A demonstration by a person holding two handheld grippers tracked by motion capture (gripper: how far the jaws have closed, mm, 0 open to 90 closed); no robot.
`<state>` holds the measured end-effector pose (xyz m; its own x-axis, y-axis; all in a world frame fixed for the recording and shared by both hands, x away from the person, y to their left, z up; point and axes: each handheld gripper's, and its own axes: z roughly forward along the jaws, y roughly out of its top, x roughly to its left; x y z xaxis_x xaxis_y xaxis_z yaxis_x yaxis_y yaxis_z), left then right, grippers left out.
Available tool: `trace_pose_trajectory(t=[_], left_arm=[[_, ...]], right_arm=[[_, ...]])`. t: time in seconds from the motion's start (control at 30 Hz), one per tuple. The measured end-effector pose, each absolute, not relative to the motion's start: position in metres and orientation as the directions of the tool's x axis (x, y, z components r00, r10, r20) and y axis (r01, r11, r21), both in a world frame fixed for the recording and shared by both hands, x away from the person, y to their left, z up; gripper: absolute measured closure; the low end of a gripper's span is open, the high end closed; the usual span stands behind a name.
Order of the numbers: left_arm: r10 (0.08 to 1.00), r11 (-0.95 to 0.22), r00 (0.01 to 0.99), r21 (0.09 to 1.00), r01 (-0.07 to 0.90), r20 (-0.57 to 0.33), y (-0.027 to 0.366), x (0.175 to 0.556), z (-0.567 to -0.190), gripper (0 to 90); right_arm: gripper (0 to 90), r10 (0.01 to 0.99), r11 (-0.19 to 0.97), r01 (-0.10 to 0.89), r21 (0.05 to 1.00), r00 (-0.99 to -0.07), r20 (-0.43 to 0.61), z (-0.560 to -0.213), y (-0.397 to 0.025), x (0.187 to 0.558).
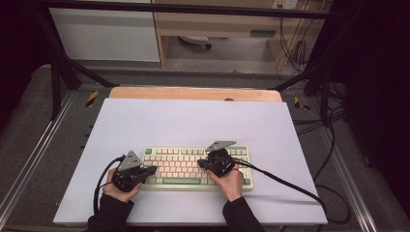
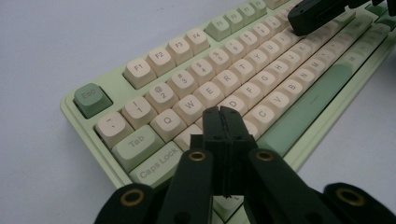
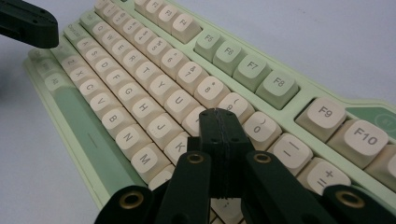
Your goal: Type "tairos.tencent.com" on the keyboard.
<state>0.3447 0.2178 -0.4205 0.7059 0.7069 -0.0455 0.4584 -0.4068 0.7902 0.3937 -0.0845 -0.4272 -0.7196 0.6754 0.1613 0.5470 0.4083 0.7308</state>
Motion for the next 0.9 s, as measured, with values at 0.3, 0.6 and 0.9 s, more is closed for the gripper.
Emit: trace_pose_trajectory(t=[0.3,0.6,0.9], left_arm=[[0.707,-0.405,0.705,0.792,0.457,-0.046,0.218,0.345,-0.420,89.9],[0.710,-0.400,0.702,0.793,0.460,-0.049,0.219,0.346,-0.420,89.9],[0.713,-0.397,0.699,0.794,0.460,-0.048,0.219,0.347,-0.419,89.9]], right_arm=[[90.0,0.668,0.419,0.528,0.739,-0.730,0.143,-0.423,-0.086,0.391],[90.0,0.647,0.414,0.504,0.758,-0.749,0.145,-0.411,-0.090,0.381],[90.0,0.626,0.422,0.487,0.765,-0.767,0.142,-0.407,-0.083,0.374]])
